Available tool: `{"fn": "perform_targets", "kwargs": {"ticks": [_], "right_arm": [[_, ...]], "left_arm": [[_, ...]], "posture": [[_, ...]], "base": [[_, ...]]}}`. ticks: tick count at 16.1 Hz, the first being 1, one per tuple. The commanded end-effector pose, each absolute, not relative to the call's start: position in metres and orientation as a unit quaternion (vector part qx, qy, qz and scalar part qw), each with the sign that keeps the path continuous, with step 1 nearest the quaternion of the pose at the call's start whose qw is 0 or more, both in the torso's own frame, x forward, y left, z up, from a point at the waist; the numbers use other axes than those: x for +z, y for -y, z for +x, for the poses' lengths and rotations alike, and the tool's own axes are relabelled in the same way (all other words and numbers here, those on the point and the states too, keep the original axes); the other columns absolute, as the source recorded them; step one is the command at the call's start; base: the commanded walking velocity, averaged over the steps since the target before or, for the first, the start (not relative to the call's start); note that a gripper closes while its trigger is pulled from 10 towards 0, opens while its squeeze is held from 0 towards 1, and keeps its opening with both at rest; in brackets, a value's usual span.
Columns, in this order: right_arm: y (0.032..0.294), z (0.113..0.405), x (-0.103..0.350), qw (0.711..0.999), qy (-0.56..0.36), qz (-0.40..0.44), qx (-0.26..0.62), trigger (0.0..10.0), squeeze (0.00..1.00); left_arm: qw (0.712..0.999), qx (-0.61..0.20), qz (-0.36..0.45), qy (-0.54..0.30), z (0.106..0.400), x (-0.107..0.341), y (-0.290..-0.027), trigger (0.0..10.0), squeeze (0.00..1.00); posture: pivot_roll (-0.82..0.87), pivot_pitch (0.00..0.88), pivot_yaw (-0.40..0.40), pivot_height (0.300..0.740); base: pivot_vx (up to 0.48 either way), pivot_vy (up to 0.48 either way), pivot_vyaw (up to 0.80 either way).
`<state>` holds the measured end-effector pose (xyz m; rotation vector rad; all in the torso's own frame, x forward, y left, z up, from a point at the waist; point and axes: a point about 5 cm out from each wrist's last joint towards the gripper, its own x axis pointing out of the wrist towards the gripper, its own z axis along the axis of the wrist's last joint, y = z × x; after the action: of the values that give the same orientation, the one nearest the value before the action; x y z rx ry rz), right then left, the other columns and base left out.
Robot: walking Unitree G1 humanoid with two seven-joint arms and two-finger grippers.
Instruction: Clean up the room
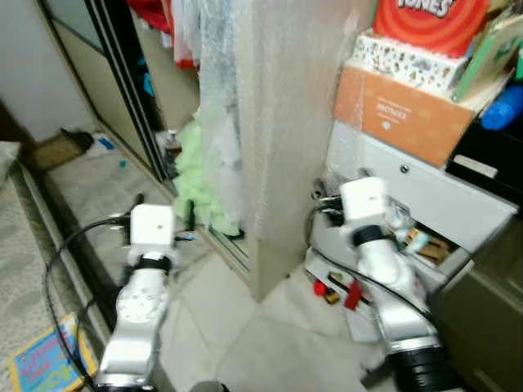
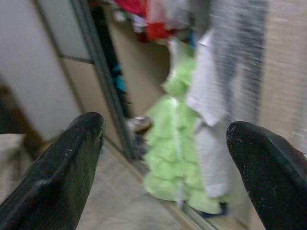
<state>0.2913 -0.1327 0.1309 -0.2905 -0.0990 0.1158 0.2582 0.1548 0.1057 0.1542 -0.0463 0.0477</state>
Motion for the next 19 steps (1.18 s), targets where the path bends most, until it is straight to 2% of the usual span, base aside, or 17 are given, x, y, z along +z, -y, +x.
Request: {"fn": "perform_targets", "kwargs": {"ticks": [1, 19], "right_arm": [[0.1389, 0.2925, 0.1298, 0.986, 0.046, -0.15, 0.052, 10.0, 0.0], [0.1367, 0.2935, 0.1306, 0.986, 0.047, -0.146, 0.059, 10.0, 0.0]], "left_arm": [[0.997, 0.02, 0.074, 0.025, 0.2578, 0.1065, -0.151, 10.0, 0.0], [0.997, 0.022, 0.073, 0.027, 0.2575, 0.1073, -0.1495, 10.0, 0.0]], "posture": [[-0.09, 0.0, 0.019, 0.74], [-0.09, 0.0, 0.015, 0.74]], "base": [[0.0, 0.0, 0.8], [0.0, 0.0, 0.8]]}}
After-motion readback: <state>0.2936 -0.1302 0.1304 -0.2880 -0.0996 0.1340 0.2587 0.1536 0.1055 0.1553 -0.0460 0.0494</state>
